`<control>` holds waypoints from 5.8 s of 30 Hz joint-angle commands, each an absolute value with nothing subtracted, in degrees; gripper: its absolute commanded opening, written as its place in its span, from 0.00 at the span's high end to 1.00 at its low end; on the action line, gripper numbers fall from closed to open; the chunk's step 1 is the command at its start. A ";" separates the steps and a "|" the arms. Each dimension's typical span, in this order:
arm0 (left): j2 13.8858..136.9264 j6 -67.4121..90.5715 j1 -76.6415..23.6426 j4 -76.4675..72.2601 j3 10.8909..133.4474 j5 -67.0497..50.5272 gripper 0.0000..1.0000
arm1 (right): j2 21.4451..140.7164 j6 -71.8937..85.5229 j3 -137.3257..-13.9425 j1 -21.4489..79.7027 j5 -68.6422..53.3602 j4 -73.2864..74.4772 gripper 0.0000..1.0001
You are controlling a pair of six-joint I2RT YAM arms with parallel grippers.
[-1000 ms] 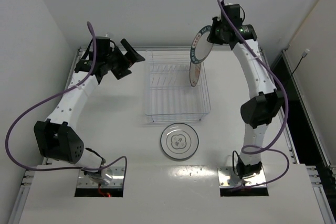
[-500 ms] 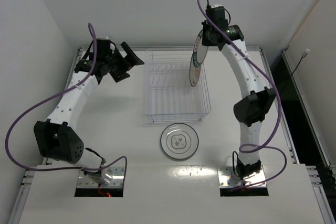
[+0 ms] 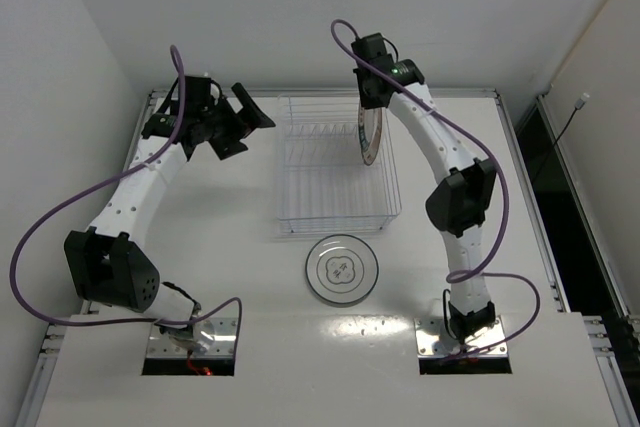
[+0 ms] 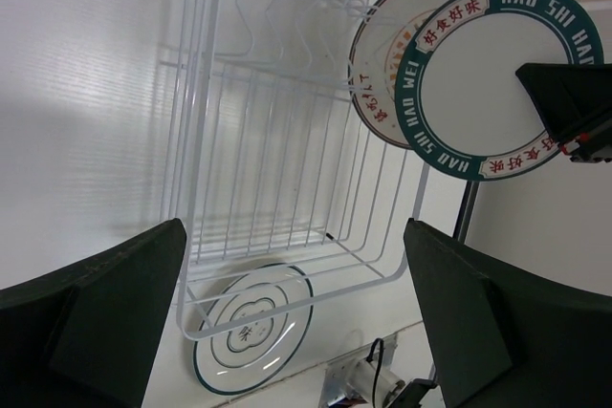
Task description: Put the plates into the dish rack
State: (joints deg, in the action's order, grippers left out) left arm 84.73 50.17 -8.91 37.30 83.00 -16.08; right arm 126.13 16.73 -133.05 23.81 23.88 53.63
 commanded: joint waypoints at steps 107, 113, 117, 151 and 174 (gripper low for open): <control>56.24 44.21 -13.80 53.09 70.04 -0.62 0.00 | 67.79 34.54 -90.00 31.64 3.89 71.08 1.00; 58.97 42.46 -13.80 53.17 74.17 -0.62 0.00 | 92.78 31.64 -131.18 31.64 31.67 79.45 1.00; 59.68 42.45 -13.80 53.17 74.88 -1.14 0.00 | 101.33 29.62 -137.11 31.64 37.52 73.06 1.00; 55.55 39.73 -14.33 53.70 67.59 3.86 0.00 | 132.09 28.74 -131.04 32.17 36.13 57.03 0.86; 46.42 38.14 -14.33 47.65 53.01 18.71 0.00 | 73.00 28.04 -83.36 31.73 12.66 63.02 0.00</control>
